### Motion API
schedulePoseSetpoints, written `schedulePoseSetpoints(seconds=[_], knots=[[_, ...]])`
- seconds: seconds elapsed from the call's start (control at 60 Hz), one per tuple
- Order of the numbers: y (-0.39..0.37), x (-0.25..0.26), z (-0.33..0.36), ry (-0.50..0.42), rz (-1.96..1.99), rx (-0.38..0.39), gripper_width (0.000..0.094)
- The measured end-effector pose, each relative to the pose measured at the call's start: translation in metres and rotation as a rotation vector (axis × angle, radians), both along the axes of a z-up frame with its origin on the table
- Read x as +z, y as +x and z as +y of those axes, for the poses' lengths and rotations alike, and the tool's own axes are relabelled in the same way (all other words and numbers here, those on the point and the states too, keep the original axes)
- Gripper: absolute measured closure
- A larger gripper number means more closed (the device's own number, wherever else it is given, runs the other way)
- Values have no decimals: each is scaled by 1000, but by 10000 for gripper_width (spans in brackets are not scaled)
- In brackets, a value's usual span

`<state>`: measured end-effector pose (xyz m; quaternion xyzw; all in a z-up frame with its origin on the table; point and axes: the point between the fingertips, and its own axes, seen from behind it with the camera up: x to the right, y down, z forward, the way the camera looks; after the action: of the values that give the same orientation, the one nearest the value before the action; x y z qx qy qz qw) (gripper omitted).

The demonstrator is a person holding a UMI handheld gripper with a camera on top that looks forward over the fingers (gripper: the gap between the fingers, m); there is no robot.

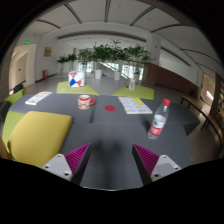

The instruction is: Pour water

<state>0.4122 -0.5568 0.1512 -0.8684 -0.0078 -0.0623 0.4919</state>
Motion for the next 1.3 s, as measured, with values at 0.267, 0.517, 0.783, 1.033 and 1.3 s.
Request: schedulePoseSetpoints(seconds=[0.267, 0.517, 0.783, 1.033, 1.3], knots=[[171, -12, 73, 89, -26, -141, 93], [248, -43, 175, 177, -24, -169, 137], [277, -71, 231, 221, 16, -174, 390], [277, -64, 229, 225, -35, -203, 595], [269, 46, 269, 298, -375, -278, 594]])
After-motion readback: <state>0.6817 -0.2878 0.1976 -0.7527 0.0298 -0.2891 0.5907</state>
